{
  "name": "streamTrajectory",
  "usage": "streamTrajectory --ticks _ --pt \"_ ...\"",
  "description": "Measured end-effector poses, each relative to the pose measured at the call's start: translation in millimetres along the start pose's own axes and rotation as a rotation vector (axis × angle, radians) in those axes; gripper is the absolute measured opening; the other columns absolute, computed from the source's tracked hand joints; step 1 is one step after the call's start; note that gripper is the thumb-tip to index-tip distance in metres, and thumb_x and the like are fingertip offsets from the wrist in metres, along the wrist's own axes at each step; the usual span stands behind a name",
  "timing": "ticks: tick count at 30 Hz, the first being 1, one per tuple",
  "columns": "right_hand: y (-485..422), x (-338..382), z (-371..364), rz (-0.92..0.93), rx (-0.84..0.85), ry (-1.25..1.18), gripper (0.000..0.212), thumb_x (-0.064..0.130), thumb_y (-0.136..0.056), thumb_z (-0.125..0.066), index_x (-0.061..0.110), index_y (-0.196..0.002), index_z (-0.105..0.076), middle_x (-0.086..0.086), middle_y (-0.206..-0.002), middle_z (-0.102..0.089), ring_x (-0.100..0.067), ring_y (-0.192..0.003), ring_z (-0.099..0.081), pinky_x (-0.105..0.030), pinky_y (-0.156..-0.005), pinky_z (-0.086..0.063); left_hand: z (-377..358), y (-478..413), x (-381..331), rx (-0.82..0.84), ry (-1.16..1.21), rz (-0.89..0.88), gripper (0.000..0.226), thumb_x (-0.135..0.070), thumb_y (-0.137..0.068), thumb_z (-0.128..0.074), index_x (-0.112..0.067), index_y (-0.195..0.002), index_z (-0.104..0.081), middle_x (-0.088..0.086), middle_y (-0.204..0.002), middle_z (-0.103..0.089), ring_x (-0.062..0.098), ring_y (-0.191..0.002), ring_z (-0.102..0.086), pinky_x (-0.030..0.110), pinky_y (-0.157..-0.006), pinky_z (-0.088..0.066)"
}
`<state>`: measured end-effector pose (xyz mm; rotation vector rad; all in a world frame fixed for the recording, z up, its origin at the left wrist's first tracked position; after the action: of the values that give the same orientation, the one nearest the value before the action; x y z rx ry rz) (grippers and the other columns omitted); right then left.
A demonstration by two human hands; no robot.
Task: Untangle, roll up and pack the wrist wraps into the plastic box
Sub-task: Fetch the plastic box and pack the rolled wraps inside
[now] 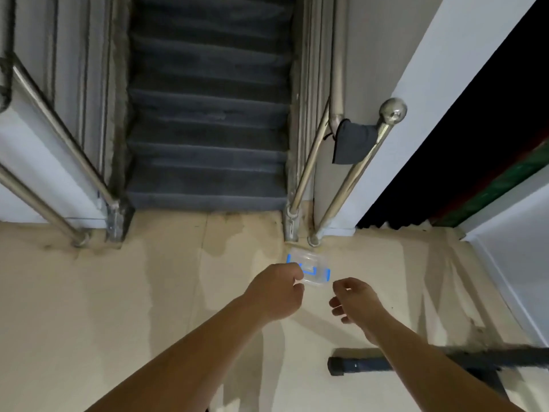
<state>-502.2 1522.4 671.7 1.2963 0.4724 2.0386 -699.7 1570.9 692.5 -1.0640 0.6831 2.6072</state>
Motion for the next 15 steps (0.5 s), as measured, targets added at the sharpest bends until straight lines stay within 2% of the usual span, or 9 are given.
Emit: streamTrajectory --ticks 4,6,12,15 --pt "-92 8 1 -0.044 0.007 -0.019 0.018 0.027 -0.103 -0.054 0.016 -0.106 -0.068 -0.015 -0.093 -0.078 -0.023 -0.071 -0.070 -0.035 -0.068 -0.052 -30 -97 26 0.055 0.021 0.103 0.037 -0.033 -0.107 -0.051 -0.023 -0.142 -0.056 -0.004 -0.140 -0.059 0.019 -0.129 -0.056 0.025 -0.097 -0.043" --pt "-139 3 3 -0.060 0.008 -0.024 0.016 0.027 -0.103 -0.056 0.018 -0.106 -0.068 -0.017 -0.097 -0.079 -0.023 -0.073 -0.071 -0.035 -0.069 -0.054 -48 -141 40 0.046 0.054 0.156 0.039 -0.035 -0.108 -0.050 -0.020 -0.144 -0.054 -0.001 -0.142 -0.059 0.020 -0.128 -0.057 0.027 -0.099 -0.044" --pt "-292 -61 -2 -0.149 -0.026 -0.069 0.016 0.026 -0.103 -0.058 0.016 -0.105 -0.070 -0.016 -0.091 -0.078 -0.026 -0.072 -0.069 -0.035 -0.070 -0.051 -132 -269 118 0.103 0.030 0.240 0.042 -0.035 -0.106 -0.052 -0.022 -0.146 -0.052 0.000 -0.143 -0.057 0.018 -0.128 -0.058 0.029 -0.104 -0.046" --pt "-372 -113 -25 -0.223 -0.042 -0.083 0.018 0.026 -0.103 -0.057 0.013 -0.106 -0.069 -0.011 -0.086 -0.073 -0.026 -0.072 -0.065 -0.034 -0.069 -0.049 -184 -340 183 0.141 0.031 0.298 0.039 -0.040 -0.108 -0.048 -0.017 -0.139 -0.057 0.003 -0.136 -0.063 0.021 -0.124 -0.060 0.028 -0.095 -0.045"
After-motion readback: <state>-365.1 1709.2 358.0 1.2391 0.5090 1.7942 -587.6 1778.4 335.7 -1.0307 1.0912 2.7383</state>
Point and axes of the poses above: each hand's wrist, its own y-axis away from the middle knuckle, its own z-axis out of the back of the hand, x = y × z, the point moved 6 cm from there along -y, towards the middle knuckle
